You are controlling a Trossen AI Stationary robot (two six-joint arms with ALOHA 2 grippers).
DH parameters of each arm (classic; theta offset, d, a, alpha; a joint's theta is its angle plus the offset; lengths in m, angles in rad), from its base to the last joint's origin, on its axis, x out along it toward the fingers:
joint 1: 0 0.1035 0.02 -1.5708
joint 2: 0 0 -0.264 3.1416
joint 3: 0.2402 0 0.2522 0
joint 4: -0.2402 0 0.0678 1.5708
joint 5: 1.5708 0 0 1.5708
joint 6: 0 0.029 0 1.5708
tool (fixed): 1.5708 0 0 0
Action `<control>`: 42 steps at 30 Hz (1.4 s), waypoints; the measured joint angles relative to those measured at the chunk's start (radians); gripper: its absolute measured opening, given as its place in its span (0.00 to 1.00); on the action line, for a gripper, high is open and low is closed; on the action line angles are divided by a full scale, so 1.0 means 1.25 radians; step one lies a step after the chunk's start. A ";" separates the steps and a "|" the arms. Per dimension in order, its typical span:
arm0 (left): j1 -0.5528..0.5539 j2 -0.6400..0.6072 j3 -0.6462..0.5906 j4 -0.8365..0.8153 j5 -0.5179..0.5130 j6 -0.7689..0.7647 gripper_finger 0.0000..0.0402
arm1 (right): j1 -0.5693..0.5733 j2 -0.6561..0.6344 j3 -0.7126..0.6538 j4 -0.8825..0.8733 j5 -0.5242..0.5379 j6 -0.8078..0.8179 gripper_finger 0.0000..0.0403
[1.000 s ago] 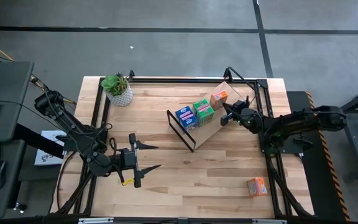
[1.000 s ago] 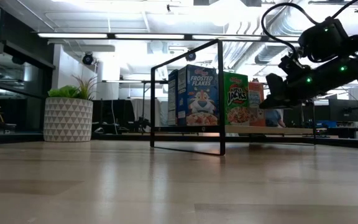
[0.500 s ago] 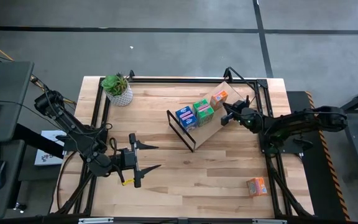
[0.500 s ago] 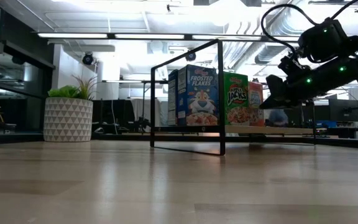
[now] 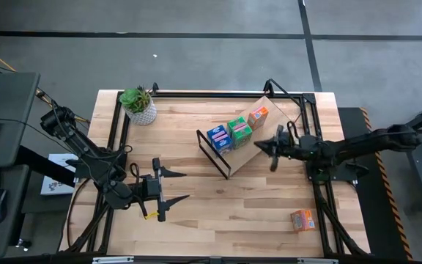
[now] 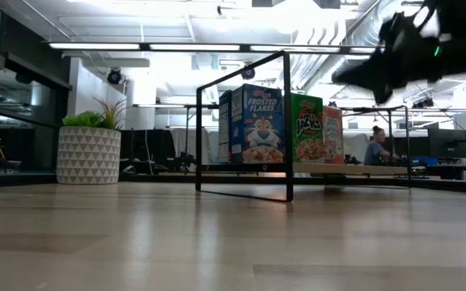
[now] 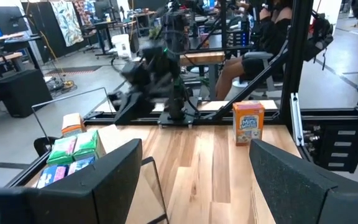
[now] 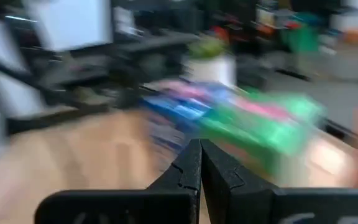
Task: Stack cereal on shelf
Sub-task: Put the orange cereal box aligned with the other orange cereal box on the shelf
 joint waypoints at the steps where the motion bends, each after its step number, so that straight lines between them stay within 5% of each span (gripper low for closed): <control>1: 0.000 0.000 0.000 0.002 0.000 0.000 0.72 | 0.031 -0.010 0.021 -0.012 -0.007 -0.010 0.00; 6: 0.000 0.000 0.000 0.007 0.000 -0.002 0.72 | 0.208 0.023 0.215 -0.214 0.053 -0.090 0.00; 9: 0.000 0.000 0.000 0.009 0.000 -0.002 0.72 | 0.297 0.105 0.380 -0.400 0.144 -0.114 0.00; 13: 0.000 0.000 0.000 0.007 0.001 -0.002 0.72 | 0.365 0.235 0.593 -0.682 0.149 -0.066 0.00; 21: 0.000 0.000 0.000 0.006 0.002 -0.002 0.72 | 0.409 0.448 1.036 -1.416 0.028 0.404 0.00; 25: 0.000 0.000 0.000 0.006 0.002 -0.002 0.72 | 0.418 0.528 1.171 -1.710 -0.033 0.652 0.00; 32: 0.000 0.000 0.000 -0.002 0.002 -0.002 0.72 | 0.452 0.542 1.108 -1.762 -0.184 0.930 0.14; 42: -0.002 0.000 0.000 -0.014 0.002 -0.001 0.72 | 0.581 0.539 0.914 -1.753 -0.471 1.147 0.56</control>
